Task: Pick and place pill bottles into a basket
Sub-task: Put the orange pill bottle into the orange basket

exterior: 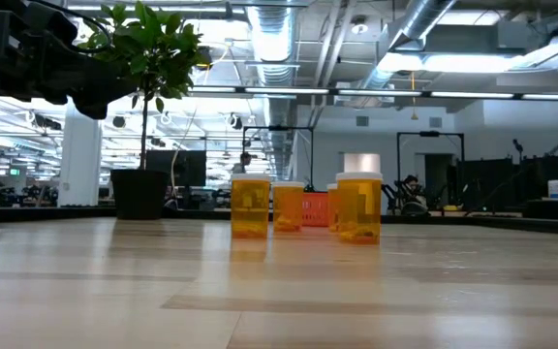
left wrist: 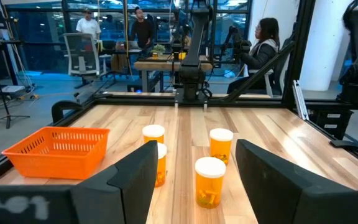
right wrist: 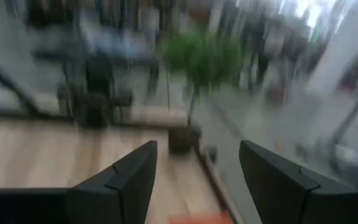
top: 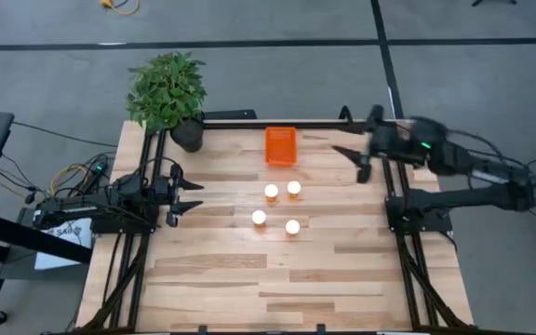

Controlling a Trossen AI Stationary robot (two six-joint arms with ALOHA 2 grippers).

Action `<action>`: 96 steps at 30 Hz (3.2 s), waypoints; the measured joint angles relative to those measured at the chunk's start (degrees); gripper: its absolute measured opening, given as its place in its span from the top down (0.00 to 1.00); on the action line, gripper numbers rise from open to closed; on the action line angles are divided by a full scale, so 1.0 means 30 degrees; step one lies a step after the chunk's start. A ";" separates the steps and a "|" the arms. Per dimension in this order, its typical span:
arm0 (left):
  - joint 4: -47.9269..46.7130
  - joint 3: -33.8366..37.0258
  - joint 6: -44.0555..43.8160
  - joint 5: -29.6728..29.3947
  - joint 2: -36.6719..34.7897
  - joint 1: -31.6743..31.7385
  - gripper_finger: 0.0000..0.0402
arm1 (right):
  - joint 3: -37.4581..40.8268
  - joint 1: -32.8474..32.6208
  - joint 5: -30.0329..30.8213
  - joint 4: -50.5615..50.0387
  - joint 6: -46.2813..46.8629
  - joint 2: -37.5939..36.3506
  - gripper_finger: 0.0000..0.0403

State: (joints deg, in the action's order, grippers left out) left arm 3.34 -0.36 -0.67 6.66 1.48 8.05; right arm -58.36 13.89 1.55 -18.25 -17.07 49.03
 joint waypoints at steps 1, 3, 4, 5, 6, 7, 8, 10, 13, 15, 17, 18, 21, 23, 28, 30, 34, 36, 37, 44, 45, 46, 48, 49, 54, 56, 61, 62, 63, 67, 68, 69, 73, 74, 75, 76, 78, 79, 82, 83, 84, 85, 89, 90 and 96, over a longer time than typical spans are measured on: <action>0.0004 0.0000 0.0000 0.0000 0.0000 0.0003 0.48 | -0.1111 0.0334 0.0013 -0.1053 -0.0244 0.1278 0.44; -0.0002 -0.0002 0.0000 0.0007 0.0000 0.0007 0.48 | -0.2905 0.0794 0.0019 -0.2997 -0.0427 0.3602 0.44; 0.0003 -0.0001 0.0000 -0.0001 0.0000 0.0001 0.48 | -0.3597 0.1049 0.0019 -0.4023 -0.0479 0.4710 0.44; -0.0004 -0.0007 0.0000 -0.0030 0.0000 0.0000 0.48 | -0.4355 0.1297 0.0018 -0.4870 -0.0485 0.5860 0.44; -0.0004 -0.0003 0.0000 -0.0082 0.0000 0.0000 0.48 | -0.5121 0.1515 0.0011 -0.5565 -0.0485 0.6894 0.44; -0.0004 -0.0004 0.0000 -0.0136 0.0000 0.0003 0.48 | -0.5853 0.1718 0.0011 -0.6558 -0.0485 0.7785 0.44; -0.0004 -0.0006 0.0000 -0.0159 0.0000 0.0006 0.48 | -0.6565 0.1909 0.0011 -0.7544 -0.0492 0.8618 0.44; -0.0011 -0.0005 0.0000 -0.0168 0.0000 0.0000 0.48 | -0.7785 0.2323 0.0011 -0.9489 -0.0521 1.0191 0.44; -0.0035 -0.0005 0.0000 -0.0199 0.0000 0.0005 0.48 | -0.8795 0.2685 0.0022 -1.1688 -0.0348 1.2080 0.44; -0.0047 -0.0007 0.0000 -0.0219 0.0000 0.0000 0.48 | -0.8869 0.2695 0.0024 -1.2540 -0.0332 1.2790 0.44; -0.0047 -0.0006 0.0000 -0.0233 0.0000 0.0000 0.48 | -0.8883 0.2542 0.0018 -1.3105 -0.0332 1.3427 0.44; -0.0047 0.0000 0.0000 -0.0238 0.0000 0.0000 0.48 | -0.8883 0.2397 0.0011 -1.3329 -0.0325 1.3747 0.44; -0.0056 -0.0004 0.0002 -0.0367 0.0000 0.0004 0.48 | -0.8883 0.1781 0.0014 -1.3879 -0.0303 1.4590 0.44; -0.0062 -0.0007 0.0000 -0.0401 0.0000 0.0001 0.48 | -0.8890 0.1250 0.0011 -1.3886 -0.0157 1.5120 0.44; -0.0067 -0.0004 0.0000 -0.0418 0.0000 0.0003 0.48 | -0.8893 -0.0232 0.0004 -1.4039 -0.0331 1.6608 0.44; -0.0069 0.0000 0.0000 -0.0437 0.0000 0.0007 0.48 | -0.8908 -0.0824 0.0004 -1.4061 -0.0446 1.7089 0.44; -0.0069 0.0000 0.0000 -0.0437 0.0000 0.0000 0.48 | -0.8912 -0.1757 0.0115 -1.4270 -0.0484 1.7849 0.44; -0.0076 -0.0001 0.0000 -0.0437 0.0000 0.0000 0.48 | -0.8898 -0.2086 0.0429 -1.4476 -0.0478 1.7881 0.44; -0.0076 -0.0007 0.0000 -0.0444 0.0000 0.0005 0.48 | -0.8903 -0.2228 0.0610 -1.4465 -0.0478 1.7860 0.44; -0.0091 0.0000 0.0000 -0.0472 0.0000 0.0001 0.48 | -0.8905 -0.2673 0.0959 -1.4217 -0.0317 1.7851 0.43; -0.0091 -0.0005 0.0000 -0.0474 0.0000 0.0005 0.48 | -0.8901 -0.2673 0.0959 -1.4166 -0.0317 1.7851 0.43; -0.0091 0.0000 0.0000 -0.0474 0.0000 0.0001 0.48 | -0.8898 -0.2673 0.0959 -1.4036 -0.0325 1.7851 0.42; -0.0091 -0.0003 0.0000 -0.0481 0.0000 0.0005 0.48 | -0.8921 -0.2673 0.0966 -1.3502 -0.0325 1.8143 0.40; -0.0091 -0.0004 0.0000 -0.0481 0.0000 0.0005 0.48 | -0.8920 -0.2634 0.0951 -1.3295 -0.0317 1.8319 0.39; -0.0106 -0.0001 0.0001 -0.0501 0.0006 0.0007 0.48 | -0.8927 -0.2185 0.0980 -1.3203 -0.0346 1.9110 0.37; -0.0106 -0.0004 0.0000 -0.0560 0.0007 0.0000 0.48 | -0.8849 -0.2009 0.0973 -1.3332 -0.0464 1.9512 0.37; -0.0149 0.0000 0.0000 -0.0816 0.0007 0.0007 0.48 | -0.8890 -0.1784 0.0958 -1.3008 -0.0485 1.9723 0.37; -0.0149 -0.0006 0.0000 -0.0829 0.0007 0.0001 0.48 | -0.8890 -0.1742 0.0951 -1.2910 -0.0485 1.9723 0.37; -0.0142 0.0000 0.0005 -0.0848 0.0007 0.0005 0.48 | -0.8890 -0.1711 0.0944 -1.2844 -0.0478 1.9723 0.37; -0.0149 -0.0004 0.0000 -0.0936 0.0007 0.0004 0.48 | -0.8890 -0.1704 0.0784 -1.2880 -0.0473 1.9709 0.37; -0.0149 -0.0006 0.0000 -0.0947 0.0007 0.0005 0.48 | -0.8890 -0.1704 0.0689 -1.2889 -0.0484 1.9709 0.37; -0.0149 -0.0007 0.0005 -0.0947 0.0007 0.0007 0.48 | -0.8890 -0.1704 0.0504 -1.2855 -0.0496 1.9709 0.37; -0.0157 0.0000 0.0000 -0.0947 0.0007 0.0000 0.48 | -0.8487 -0.1838 0.0316 -1.2130 -0.0741 1.9698 0.37; -0.0157 0.0000 0.0000 -0.0947 0.0007 0.0001 0.48 | -0.8373 -0.1861 0.0303 -1.2107 -0.0723 1.9694 0.37; -0.0157 -0.0005 0.0000 -0.0947 0.0007 0.0002 0.48 | -0.8283 -0.1827 0.0304 -1.2101 -0.0639 1.9694 0.36; -0.0157 -0.0004 0.0000 -0.0947 0.0007 0.0004 0.48 | -0.8198 -0.1803 0.0258 -1.2099 -0.0525 1.9694 0.36; -0.0157 -0.0005 0.0000 -0.0947 0.0007 0.0002 0.48 | -0.7961 -0.1704 -0.0069 -1.1986 -0.0338 1.9694 0.36; -0.0157 -0.0007 0.0006 -0.0947 0.0007 0.0001 0.48 | -0.7886 -0.1704 -0.0069 -1.1965 -0.0317 1.9694 0.36; -0.0157 -0.0002 0.0000 -0.0947 0.0007 0.0000 0.48 | -0.7885 -0.1696 -0.0043 -1.1627 -0.0343 1.9687 0.36; -0.0157 0.0000 0.0000 -0.0947 0.0007 0.0000 0.48 | -0.7885 -0.1704 -0.0040 -1.1593 -0.0402 1.9687 0.36; -0.0157 -0.0003 0.0000 -0.0947 0.0007 0.0006 0.48 | -0.7885 -0.1704 -0.0040 -1.1616 -0.0461 1.9687 0.36; -0.0157 0.0000 0.0004 -0.0947 0.0007 0.0000 0.48 | -0.7885 -0.1704 -0.0040 -1.1600 -0.0470 1.9687 0.36; -0.0157 -0.0004 0.0003 -0.0940 0.0007 0.0000 0.48 | -0.7885 -0.1582 -0.0040 -1.1601 -0.0556 1.9687 0.36; -0.0157 0.0000 0.0000 -0.0940 0.0007 0.0007 0.48 | -0.7885 -0.1572 -0.0017 -1.1594 -0.0617 1.9687 0.36; -0.0157 -0.0005 0.0000 -0.0940 0.0007 0.0000 0.48 | -0.7892 -0.1434 0.0011 -1.1594 -0.0758 1.9791 0.36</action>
State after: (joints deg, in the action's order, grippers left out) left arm 2.87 -0.38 -0.67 3.84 1.50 8.05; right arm -82.04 9.59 1.58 -53.04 -19.34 108.41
